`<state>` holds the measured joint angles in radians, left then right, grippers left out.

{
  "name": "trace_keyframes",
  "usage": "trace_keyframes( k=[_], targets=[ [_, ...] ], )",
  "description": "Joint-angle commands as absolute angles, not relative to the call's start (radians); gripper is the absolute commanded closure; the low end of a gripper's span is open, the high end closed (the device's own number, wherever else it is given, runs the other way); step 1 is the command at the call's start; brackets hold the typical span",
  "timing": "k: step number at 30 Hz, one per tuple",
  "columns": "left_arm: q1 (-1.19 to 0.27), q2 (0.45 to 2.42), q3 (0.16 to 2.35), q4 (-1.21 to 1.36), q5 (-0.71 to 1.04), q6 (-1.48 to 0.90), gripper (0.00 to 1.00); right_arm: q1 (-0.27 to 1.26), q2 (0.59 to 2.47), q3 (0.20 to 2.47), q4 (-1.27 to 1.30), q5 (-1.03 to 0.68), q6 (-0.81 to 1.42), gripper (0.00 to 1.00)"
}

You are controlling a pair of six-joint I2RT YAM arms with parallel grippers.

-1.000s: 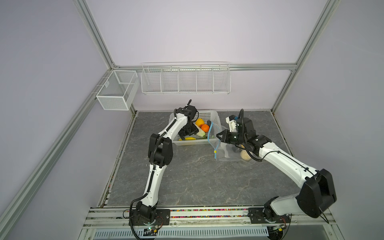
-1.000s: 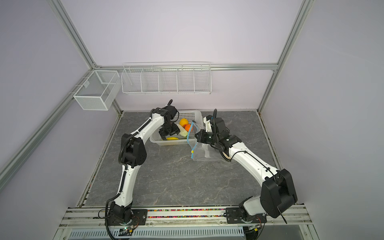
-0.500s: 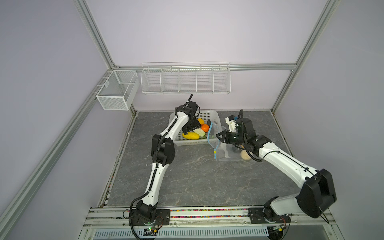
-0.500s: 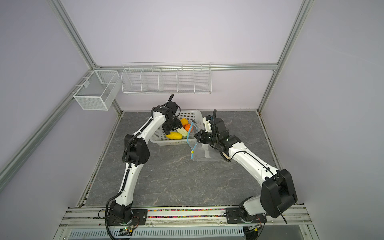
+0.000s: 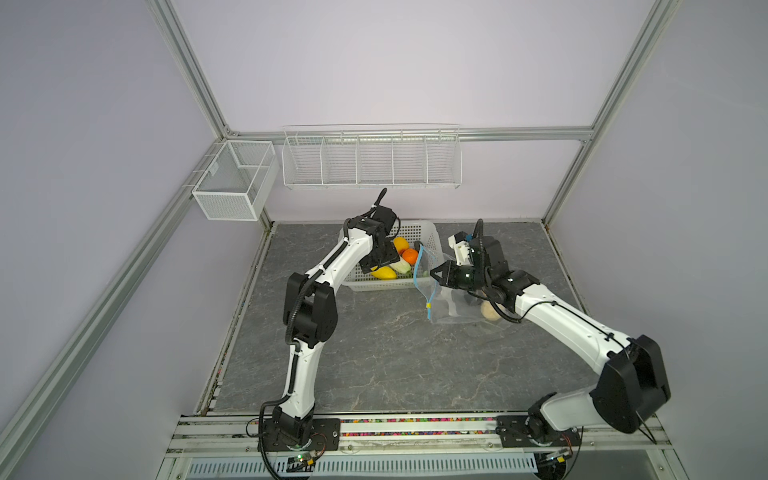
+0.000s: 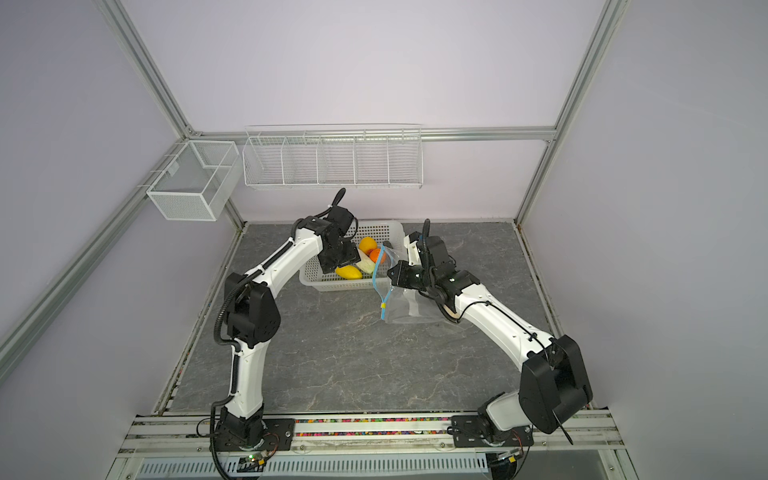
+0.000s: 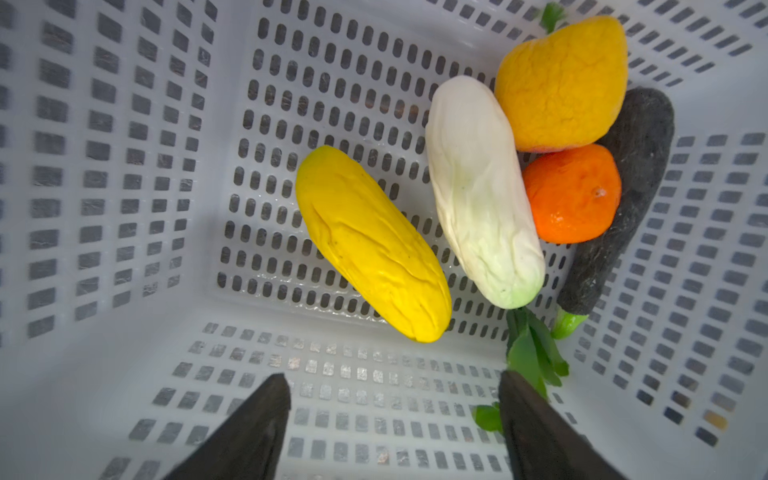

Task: Place the food in the zip-top bag and seal the zipper
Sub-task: 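Align the left gripper on the yellow fruit and close on it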

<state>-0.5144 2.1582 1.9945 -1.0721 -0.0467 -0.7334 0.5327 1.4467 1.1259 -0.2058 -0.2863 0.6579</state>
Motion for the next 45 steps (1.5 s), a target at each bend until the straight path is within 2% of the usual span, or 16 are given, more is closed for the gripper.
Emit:
trace_keyframes(
  k=[1, 13, 20, 32, 45],
  targets=[
    [-0.505, 2.157, 1.93, -1.002, -0.018, -0.743, 0.25, 0.539, 1.464, 1.159, -0.213, -0.299, 0.653, 0.93],
    [-0.456, 2.191, 1.882, -0.937, 0.041, -0.747, 0.28, 0.557, 1.477, 1.175, -0.22, -0.283, 0.652, 0.94],
    [-0.448, 2.25, 1.929, -0.944, 0.089, -0.729, 0.3, 0.559, 1.494, 1.183, -0.224, -0.284, 0.65, 0.94],
    [-0.424, 2.348, 2.081, -1.008, 0.021, -0.697, 0.32, 0.56, 1.509, 1.181, -0.223, -0.288, 0.646, 0.93],
    [-0.402, 2.461, 2.248, -1.067, 0.033, -0.679, 0.29, 0.557, 1.511, 1.174, -0.213, -0.29, 0.644, 0.93]
  ],
)
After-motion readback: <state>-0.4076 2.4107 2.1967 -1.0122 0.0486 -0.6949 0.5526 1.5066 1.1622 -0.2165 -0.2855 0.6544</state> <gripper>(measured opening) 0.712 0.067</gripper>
